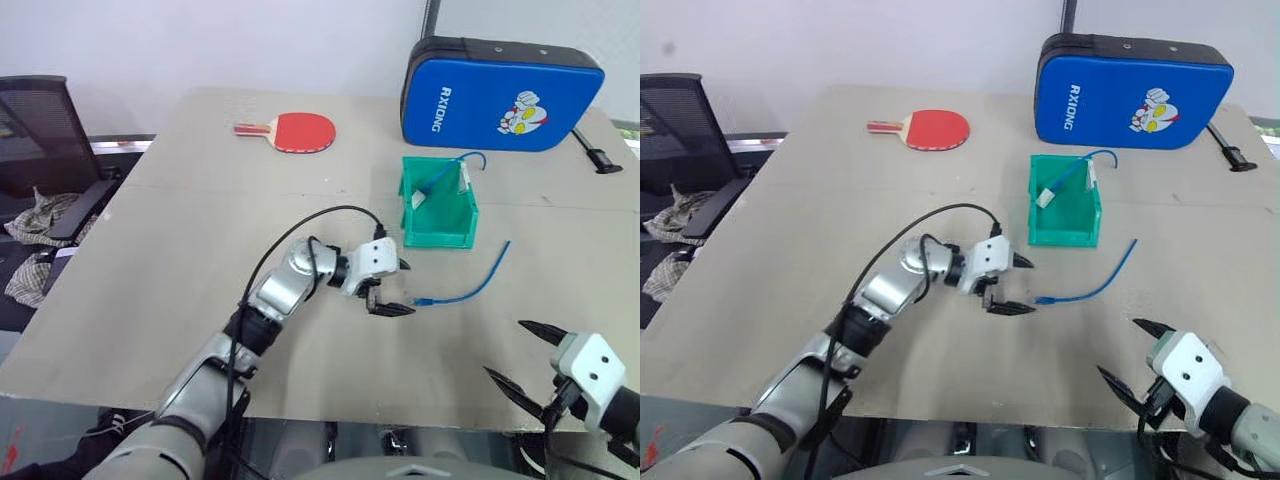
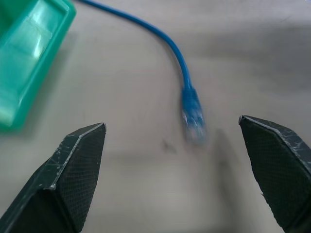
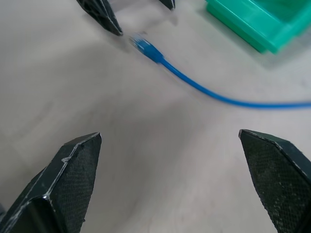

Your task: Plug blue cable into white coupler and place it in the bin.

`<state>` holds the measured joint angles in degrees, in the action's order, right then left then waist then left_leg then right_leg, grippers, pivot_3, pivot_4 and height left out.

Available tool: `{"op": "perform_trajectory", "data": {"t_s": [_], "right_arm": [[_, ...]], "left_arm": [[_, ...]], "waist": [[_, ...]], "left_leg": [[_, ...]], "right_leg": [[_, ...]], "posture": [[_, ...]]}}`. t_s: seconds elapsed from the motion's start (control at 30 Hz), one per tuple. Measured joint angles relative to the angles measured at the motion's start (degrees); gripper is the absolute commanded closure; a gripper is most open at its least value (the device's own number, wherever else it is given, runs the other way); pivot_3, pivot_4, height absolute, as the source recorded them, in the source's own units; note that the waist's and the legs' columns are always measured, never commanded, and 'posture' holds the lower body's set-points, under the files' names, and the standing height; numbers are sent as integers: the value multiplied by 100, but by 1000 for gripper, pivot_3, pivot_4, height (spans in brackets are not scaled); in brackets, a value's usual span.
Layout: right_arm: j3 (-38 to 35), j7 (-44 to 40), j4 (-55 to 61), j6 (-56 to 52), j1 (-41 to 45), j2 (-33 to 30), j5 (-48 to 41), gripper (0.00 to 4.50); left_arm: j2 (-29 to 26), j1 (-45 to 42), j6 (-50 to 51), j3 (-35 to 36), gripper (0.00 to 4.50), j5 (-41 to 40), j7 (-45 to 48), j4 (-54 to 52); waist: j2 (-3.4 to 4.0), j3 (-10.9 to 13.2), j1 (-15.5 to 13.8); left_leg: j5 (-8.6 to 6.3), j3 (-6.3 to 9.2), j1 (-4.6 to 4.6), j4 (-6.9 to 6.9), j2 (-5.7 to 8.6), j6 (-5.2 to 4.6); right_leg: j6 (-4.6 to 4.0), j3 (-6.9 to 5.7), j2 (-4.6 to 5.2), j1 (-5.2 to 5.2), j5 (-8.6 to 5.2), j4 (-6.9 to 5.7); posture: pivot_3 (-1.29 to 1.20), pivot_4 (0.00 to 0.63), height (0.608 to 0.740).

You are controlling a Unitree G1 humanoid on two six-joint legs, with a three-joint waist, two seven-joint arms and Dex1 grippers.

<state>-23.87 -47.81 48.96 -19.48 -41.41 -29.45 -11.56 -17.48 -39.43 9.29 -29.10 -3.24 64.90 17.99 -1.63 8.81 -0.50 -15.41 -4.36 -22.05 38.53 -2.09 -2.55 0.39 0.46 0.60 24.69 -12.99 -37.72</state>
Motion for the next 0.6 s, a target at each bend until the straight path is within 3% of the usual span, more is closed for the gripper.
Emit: {"op": "perform_trajectory", "data": {"t_s": [0.23,0.27,0.5,0.6], "right_arm": [[-70,283,321,37,-241,157,-44,0],[-70,325,372,27,-265,161,-55,0],[90,641,595,-418,-121,306,-512,0],[304,1140,766,-1059,204,719,-1419,0]], "left_arm": [[5,-91,-245,-248,4296,277,406,160],[-25,-90,-261,-251,4457,309,466,122],[-103,111,-343,-125,4457,240,584,-68],[-137,359,717,399,4457,-778,838,-598]], "waist": [[-1,1,7],[-1,1,-1],[0,0,-6],[-5,4,-7]], "left_leg": [[-1,10,-4,-6,-4,0],[-1,11,-4,-6,-5,0],[0,9,-3,-5,-6,0],[0,20,-14,-3,-13,0]], "right_leg": [[-4,-7,-1,8,-3,1],[-4,-8,-1,8,-3,0],[-5,-6,17,7,-3,-2],[-5,-20,27,13,-3,-5]], "posture": [[0,150,729],[0,150,729],[0,150,729],[0,150,729]]}}
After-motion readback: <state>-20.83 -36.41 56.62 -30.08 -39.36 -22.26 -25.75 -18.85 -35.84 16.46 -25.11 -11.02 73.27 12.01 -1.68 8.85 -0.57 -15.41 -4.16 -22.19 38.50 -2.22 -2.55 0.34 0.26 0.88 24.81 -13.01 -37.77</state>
